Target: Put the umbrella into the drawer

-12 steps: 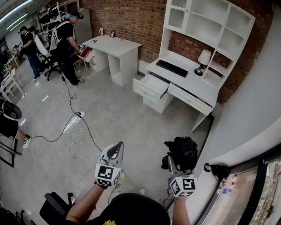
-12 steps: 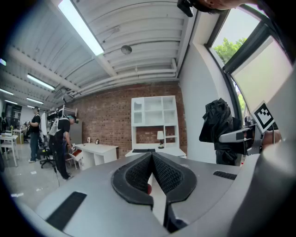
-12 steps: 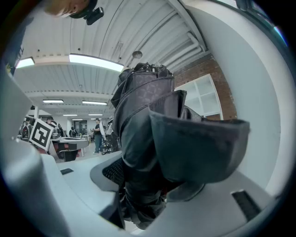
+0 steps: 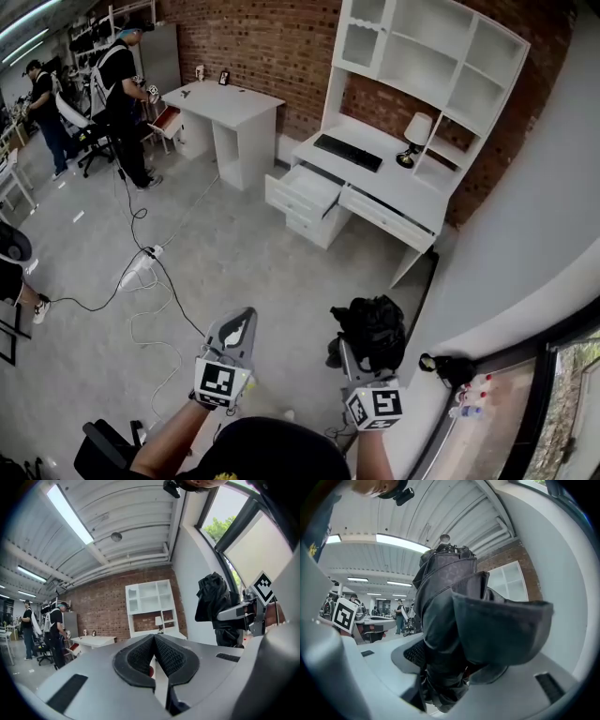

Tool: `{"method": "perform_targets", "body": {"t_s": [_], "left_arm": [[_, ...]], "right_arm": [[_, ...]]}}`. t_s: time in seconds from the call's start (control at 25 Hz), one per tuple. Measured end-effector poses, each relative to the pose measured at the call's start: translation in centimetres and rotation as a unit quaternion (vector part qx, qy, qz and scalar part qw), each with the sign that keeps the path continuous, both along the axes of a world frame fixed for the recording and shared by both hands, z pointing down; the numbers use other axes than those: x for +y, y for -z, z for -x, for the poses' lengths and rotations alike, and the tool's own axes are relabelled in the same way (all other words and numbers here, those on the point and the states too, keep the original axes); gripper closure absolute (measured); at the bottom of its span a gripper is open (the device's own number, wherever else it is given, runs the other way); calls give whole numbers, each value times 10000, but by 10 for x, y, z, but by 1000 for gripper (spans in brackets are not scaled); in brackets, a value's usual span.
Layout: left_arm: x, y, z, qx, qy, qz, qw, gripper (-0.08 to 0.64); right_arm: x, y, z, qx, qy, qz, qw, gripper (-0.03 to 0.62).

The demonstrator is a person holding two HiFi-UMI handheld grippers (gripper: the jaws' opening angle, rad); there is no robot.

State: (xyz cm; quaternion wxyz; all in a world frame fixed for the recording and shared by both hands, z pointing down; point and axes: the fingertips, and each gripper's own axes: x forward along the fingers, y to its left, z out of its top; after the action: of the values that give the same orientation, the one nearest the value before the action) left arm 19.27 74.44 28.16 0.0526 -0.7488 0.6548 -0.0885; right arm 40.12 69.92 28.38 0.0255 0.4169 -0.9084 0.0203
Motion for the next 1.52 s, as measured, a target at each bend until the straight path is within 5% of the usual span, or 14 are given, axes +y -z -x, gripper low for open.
{"method": "perform_targets", "body": {"t_s": [0.8, 1.52], "left_arm": [[-122, 32, 101, 575, -330, -116, 9977, 543], [-136, 16, 204, 814, -422, 0, 9958, 543]], "right_arm": [[-95, 30, 80, 33, -565, 256, 9981, 350], [-117, 28, 157, 250, -967, 288, 9946, 348]]}}
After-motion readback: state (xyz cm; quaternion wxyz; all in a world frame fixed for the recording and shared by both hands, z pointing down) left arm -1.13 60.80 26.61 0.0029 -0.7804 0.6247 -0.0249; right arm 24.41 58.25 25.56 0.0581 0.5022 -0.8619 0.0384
